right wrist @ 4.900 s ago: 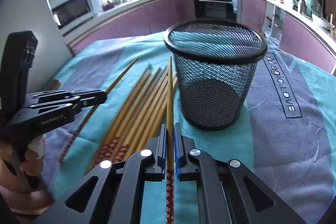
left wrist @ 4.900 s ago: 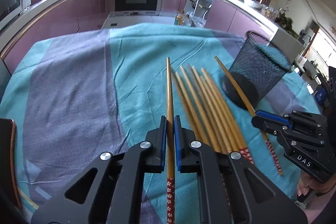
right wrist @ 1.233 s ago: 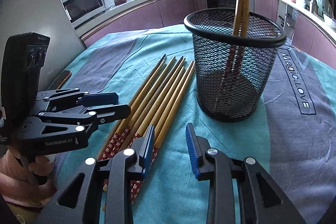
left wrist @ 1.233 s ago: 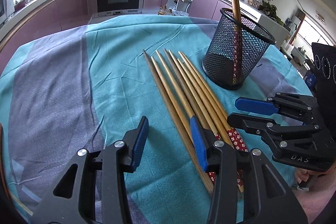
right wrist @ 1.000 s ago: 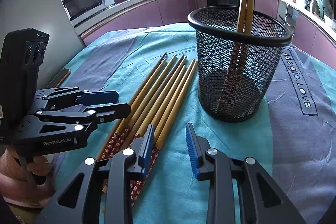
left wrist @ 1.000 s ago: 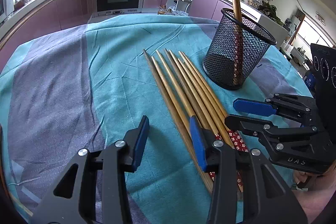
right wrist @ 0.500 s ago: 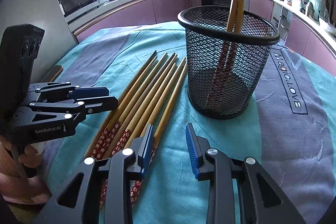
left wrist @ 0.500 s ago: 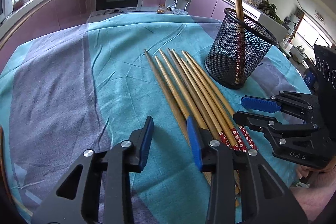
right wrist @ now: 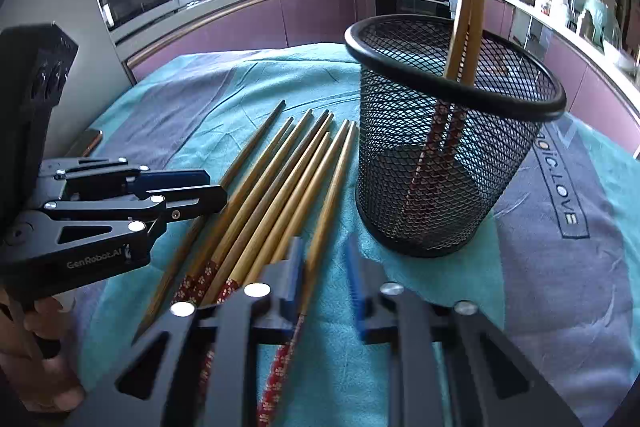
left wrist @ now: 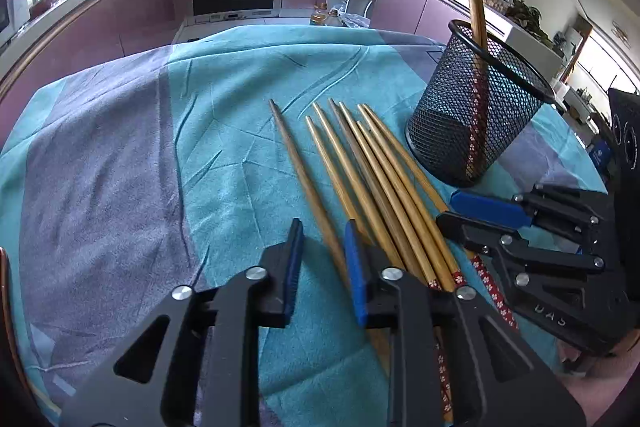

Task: Organize utensils
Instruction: 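Grasp another chopstick with the left gripper while the right gripper grasps one, then lift both chopsticks upright and carry them over the mesh cup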

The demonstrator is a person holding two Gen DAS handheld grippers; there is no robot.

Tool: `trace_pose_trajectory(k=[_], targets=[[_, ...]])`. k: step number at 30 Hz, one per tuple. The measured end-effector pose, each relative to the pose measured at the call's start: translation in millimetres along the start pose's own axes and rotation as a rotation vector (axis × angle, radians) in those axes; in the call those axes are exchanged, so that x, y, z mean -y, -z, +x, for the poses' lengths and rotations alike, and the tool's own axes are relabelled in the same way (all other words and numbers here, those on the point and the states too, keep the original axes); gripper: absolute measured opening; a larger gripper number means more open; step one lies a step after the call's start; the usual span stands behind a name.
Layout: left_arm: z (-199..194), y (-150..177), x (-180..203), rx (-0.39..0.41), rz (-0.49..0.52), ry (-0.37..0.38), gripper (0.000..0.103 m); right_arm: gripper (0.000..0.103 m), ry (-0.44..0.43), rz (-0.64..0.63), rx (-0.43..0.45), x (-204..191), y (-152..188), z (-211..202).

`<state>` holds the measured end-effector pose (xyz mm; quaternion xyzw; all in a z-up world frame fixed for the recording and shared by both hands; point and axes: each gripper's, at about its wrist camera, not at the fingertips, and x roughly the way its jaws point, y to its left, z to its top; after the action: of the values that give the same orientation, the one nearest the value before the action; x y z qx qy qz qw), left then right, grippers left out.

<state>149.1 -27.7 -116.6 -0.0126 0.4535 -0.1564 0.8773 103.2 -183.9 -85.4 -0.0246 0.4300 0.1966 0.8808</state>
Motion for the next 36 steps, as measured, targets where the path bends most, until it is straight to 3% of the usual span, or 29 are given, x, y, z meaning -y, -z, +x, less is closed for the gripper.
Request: trace_pose_trajectory(k=[2,9,15,30,36], targets=[[1.0,-2.2,1.0,0.001,-0.017,0.015,0.012,0.008,-0.02,0.034,0.002,5.6,0.7,-1.5],[-4.2,7.5,-4.6,0.019,-0.062,0.013,0.01,0.006,-0.064,0.129,0.044,19.4,5.9,-12.7],[-19.4,13.8,-4.1,0.049,-0.037,0.042,0.007,0.006,-0.125,0.077,0.089,12.6,7.8,-30.4],[-12.3,22.5,-5.3,-0.013,0.022,0.05,0.01,0.008,-0.127,0.019,-0.027,8.2,6.8,-9.6],[-3.4,11.8,-13.2,-0.04,0.013,0.102,0.014,0.008,-0.111,-0.009,-0.041,-0.8,-2.3,-0.2]])
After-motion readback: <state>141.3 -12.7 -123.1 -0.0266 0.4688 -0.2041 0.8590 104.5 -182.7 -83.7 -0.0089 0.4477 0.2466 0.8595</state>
